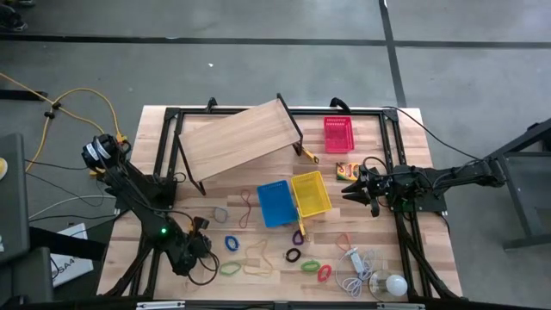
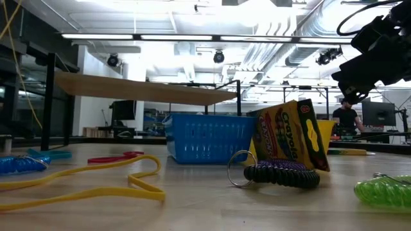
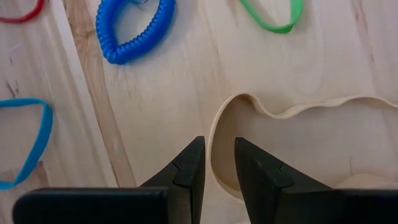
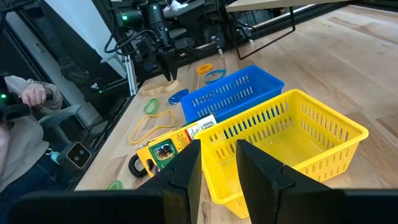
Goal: Pick & Place Office Desk Supplies
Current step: Put the brown rubber band into the blue bin
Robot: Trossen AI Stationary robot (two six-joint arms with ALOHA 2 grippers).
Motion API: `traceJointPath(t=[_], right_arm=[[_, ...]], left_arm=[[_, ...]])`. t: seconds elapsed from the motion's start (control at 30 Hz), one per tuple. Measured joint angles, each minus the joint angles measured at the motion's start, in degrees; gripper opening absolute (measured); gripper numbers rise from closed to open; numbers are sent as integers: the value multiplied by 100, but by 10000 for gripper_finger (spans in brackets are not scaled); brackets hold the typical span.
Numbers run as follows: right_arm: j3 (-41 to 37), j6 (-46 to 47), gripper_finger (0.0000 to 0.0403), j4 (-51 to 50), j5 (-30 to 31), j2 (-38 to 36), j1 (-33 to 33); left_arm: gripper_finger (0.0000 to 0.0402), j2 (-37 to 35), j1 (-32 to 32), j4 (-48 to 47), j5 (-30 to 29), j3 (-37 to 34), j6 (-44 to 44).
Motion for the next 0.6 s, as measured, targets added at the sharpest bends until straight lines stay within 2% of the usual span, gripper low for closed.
traceJointPath(t=[0.6], right_arm=[[0, 0, 89, 0, 0, 0, -1]], left_arm=[[81, 186, 54, -19, 221, -4, -310]])
